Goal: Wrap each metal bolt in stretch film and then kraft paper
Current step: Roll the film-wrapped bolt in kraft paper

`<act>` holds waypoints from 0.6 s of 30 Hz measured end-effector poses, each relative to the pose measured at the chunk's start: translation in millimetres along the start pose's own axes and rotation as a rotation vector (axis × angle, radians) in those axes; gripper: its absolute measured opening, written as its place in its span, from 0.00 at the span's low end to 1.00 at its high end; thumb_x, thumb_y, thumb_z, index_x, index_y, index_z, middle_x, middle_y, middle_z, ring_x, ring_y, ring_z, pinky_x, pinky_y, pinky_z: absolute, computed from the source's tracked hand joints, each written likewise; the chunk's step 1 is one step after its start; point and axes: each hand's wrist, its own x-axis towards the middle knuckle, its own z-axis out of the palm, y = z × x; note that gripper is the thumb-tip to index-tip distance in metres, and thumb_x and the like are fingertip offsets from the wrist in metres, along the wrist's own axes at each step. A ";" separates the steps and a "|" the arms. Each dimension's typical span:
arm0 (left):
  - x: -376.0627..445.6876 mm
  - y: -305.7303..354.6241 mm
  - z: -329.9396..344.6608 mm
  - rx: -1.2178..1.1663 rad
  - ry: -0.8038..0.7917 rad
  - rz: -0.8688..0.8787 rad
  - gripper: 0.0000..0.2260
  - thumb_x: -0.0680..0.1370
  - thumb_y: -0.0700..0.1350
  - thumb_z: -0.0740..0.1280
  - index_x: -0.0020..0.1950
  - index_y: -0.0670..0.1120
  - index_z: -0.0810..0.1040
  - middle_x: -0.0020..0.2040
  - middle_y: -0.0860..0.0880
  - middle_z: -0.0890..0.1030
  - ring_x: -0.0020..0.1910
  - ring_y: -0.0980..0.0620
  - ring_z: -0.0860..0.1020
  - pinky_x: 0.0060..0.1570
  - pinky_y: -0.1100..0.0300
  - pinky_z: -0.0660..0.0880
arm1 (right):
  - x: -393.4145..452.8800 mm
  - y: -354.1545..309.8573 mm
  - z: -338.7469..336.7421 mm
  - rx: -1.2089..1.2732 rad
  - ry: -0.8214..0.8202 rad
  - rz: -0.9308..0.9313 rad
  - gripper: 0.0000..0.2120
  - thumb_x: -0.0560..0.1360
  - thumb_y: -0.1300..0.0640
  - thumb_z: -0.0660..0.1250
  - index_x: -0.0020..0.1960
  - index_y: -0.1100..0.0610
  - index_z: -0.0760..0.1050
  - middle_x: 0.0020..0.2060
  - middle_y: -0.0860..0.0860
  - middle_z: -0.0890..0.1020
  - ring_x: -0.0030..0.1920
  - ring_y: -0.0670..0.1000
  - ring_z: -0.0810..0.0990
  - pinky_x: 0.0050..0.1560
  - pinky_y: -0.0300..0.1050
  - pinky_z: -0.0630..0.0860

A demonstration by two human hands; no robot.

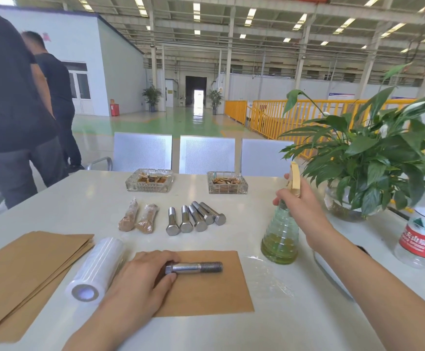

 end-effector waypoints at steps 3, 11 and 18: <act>-0.6 0.0 0.6 -0.009 0.007 0.011 0.10 0.81 0.48 0.66 0.60 0.61 0.76 0.50 0.65 0.78 0.54 0.59 0.74 0.54 0.60 0.72 | -1.2 3.7 7.2 0.028 0.028 -0.015 0.18 0.76 0.56 0.62 0.63 0.39 0.70 0.39 0.53 0.86 0.44 0.51 0.80 0.51 0.50 0.72; 0.1 2.1 -0.3 -0.050 0.041 0.009 0.05 0.81 0.50 0.68 0.55 0.58 0.77 0.46 0.60 0.78 0.50 0.59 0.74 0.53 0.59 0.72 | -2.7 2.4 9.8 0.051 0.050 -0.016 0.18 0.74 0.54 0.62 0.61 0.37 0.70 0.35 0.53 0.85 0.42 0.52 0.81 0.53 0.56 0.76; 1.3 0.8 0.9 0.002 0.064 0.025 0.03 0.81 0.55 0.66 0.54 0.60 0.76 0.43 0.61 0.75 0.48 0.60 0.73 0.50 0.60 0.72 | -9.4 -2.6 12.6 0.035 0.087 -0.012 0.17 0.72 0.52 0.66 0.57 0.35 0.71 0.33 0.50 0.84 0.39 0.50 0.81 0.56 0.60 0.78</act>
